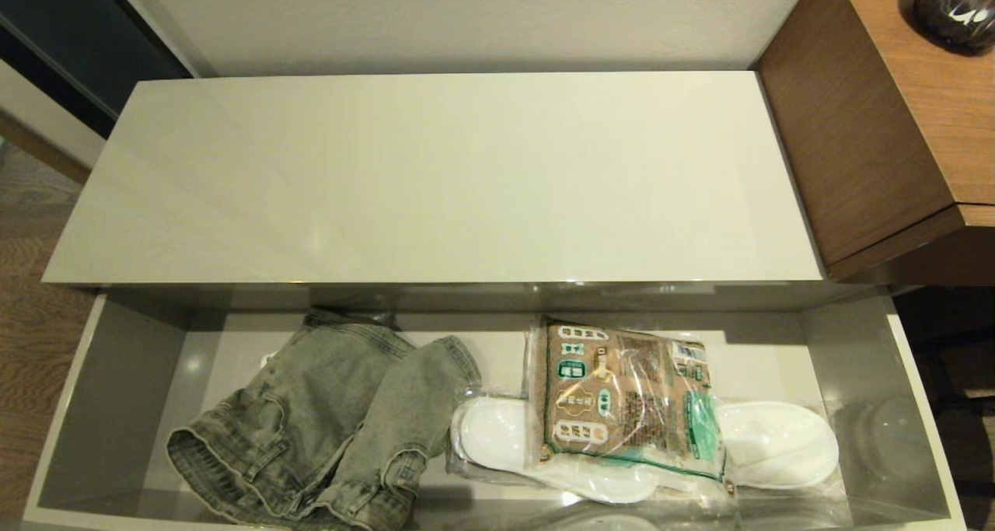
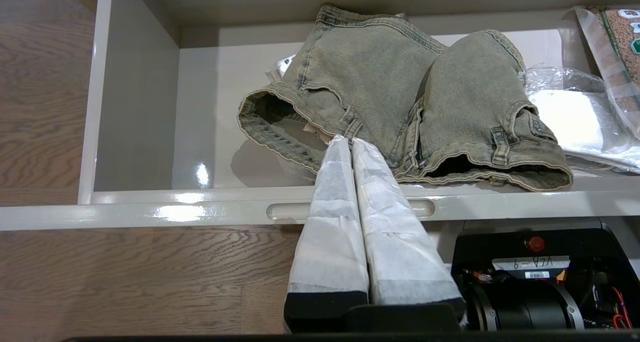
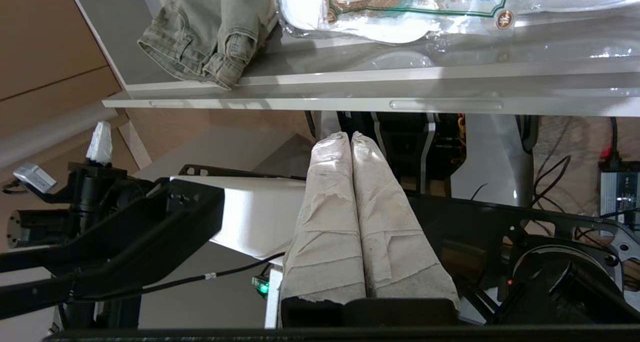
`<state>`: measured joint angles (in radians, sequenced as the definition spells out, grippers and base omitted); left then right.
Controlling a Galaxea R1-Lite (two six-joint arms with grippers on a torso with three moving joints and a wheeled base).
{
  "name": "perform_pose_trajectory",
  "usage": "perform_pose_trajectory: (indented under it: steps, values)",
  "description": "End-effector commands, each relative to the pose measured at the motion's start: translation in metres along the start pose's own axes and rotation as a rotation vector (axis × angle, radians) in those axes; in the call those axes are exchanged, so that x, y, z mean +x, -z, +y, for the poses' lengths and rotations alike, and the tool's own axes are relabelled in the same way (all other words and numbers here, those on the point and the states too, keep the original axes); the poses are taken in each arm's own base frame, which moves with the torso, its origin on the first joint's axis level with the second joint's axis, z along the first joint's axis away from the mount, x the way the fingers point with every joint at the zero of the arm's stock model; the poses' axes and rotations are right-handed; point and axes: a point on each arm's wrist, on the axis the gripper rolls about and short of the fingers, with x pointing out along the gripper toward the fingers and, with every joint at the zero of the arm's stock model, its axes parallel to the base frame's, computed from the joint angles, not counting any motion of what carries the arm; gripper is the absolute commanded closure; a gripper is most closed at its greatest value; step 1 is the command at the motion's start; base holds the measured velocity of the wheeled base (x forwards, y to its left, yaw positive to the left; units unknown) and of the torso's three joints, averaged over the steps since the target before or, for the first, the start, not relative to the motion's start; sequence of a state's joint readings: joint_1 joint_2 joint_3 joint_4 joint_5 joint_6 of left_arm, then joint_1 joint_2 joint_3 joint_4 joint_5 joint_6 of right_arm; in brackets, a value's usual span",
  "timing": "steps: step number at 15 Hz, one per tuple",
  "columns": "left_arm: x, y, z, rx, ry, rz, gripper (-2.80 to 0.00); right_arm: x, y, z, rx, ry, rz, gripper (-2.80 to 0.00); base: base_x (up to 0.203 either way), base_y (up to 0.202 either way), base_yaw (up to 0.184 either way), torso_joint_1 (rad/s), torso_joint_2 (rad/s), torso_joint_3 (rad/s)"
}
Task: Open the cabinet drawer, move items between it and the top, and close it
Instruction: Take out the shorts from the drawer
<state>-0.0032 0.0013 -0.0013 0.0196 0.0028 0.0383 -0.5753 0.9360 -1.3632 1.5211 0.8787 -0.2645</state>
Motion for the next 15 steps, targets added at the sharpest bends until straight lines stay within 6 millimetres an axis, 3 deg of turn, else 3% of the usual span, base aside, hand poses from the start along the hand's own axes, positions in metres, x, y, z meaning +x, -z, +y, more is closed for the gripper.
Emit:
perform_pose_trajectory:
  steps: [1,15]
  values:
    - [0.0,0.0,0.0,0.0,0.001,0.0,0.0,0.0,0.006,0.002,-0.004,-0.004,0.0,0.0,0.0,0.0,0.0,0.0,0.0,0.0]
    - [0.0,0.0,0.0,0.0,0.001,0.0,0.0,-0.002,0.059,0.005,-0.187,-0.056,0.056,0.0,0.0,0.0,0.0,0.0,0.0,0.0]
